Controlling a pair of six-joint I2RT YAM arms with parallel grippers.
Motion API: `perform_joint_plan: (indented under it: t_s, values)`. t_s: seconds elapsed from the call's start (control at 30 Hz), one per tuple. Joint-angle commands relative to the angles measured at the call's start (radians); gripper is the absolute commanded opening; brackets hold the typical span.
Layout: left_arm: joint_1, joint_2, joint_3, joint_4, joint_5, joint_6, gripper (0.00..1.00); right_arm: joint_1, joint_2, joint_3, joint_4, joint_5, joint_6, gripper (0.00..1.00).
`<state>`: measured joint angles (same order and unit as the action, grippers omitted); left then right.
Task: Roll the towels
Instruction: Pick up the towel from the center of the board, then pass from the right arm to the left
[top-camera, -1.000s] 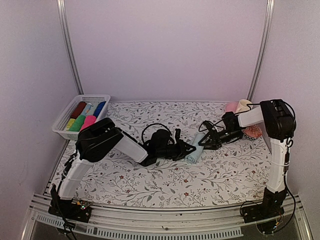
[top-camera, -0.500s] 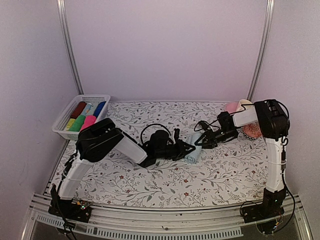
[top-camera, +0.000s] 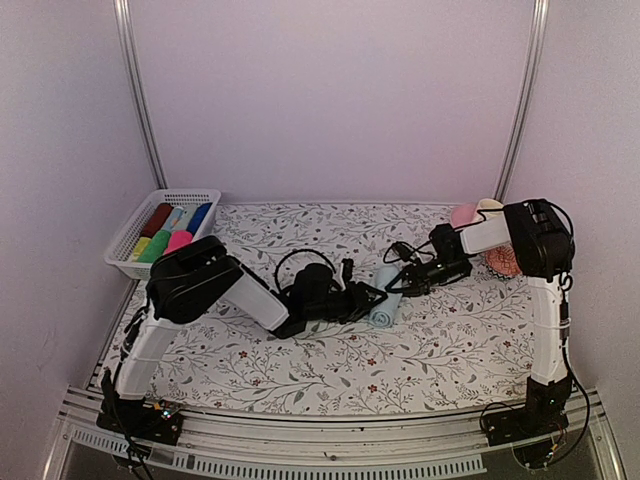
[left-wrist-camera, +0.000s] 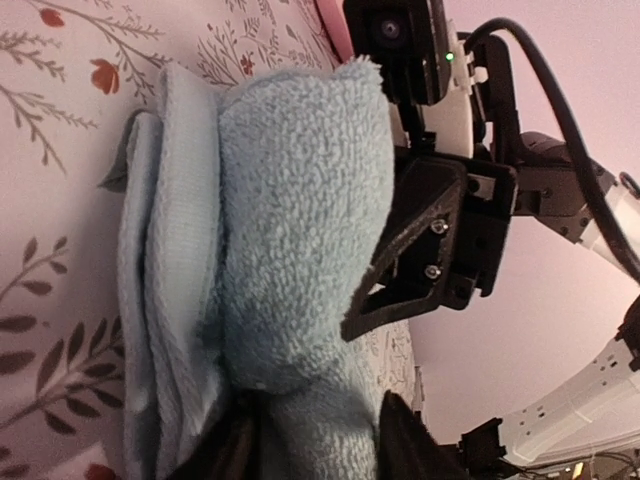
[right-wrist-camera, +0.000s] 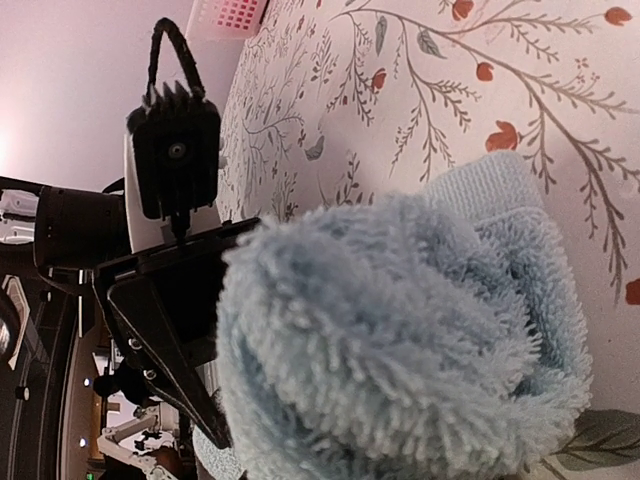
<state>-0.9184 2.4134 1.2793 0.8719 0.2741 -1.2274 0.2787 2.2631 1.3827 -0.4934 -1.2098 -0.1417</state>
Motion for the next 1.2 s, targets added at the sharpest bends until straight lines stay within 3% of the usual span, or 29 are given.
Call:
perform_joint_plan:
  t_s: [0.0, 0.1, 0.13, 0.17, 0.43, 0.6, 0.8, 1.17]
  values:
    - [-0.001, -0.023, -0.122, -0.294, -0.075, 0.131, 0.55, 0.022, -0.009, 0.014, -0.021, 0.000, -0.038, 0.03]
    - [0.000, -0.132, -0.176, -0.307, -0.132, 0.216, 0.80, 0.022, -0.035, 0.027, -0.051, -0.005, -0.081, 0.02]
    - [-0.001, -0.168, -0.192, -0.309, -0.147, 0.240, 0.93, 0.022, -0.051, 0.030, -0.057, -0.004, -0.093, 0.02]
    - [0.000, -0.200, -0.205, -0.314, -0.163, 0.264, 0.97, 0.023, -0.070, 0.031, -0.062, -0.003, -0.107, 0.03]
    - [0.006, -0.397, -0.336, -0.225, -0.228, 0.480, 0.97, 0.033, -0.273, 0.015, -0.086, 0.002, -0.226, 0.02]
    - [0.043, -0.480, -0.417, -0.029, -0.110, 0.549, 0.97, 0.066, -0.372, 0.009, -0.131, 0.022, -0.329, 0.03]
    - [0.095, -0.415, -0.406, 0.266, 0.153, 0.491, 0.97, 0.123, -0.450, 0.008, -0.188, 0.024, -0.452, 0.03]
    - [0.088, -0.281, -0.297, 0.401, 0.360, 0.372, 0.97, 0.165, -0.477, 0.008, -0.234, 0.032, -0.541, 0.03]
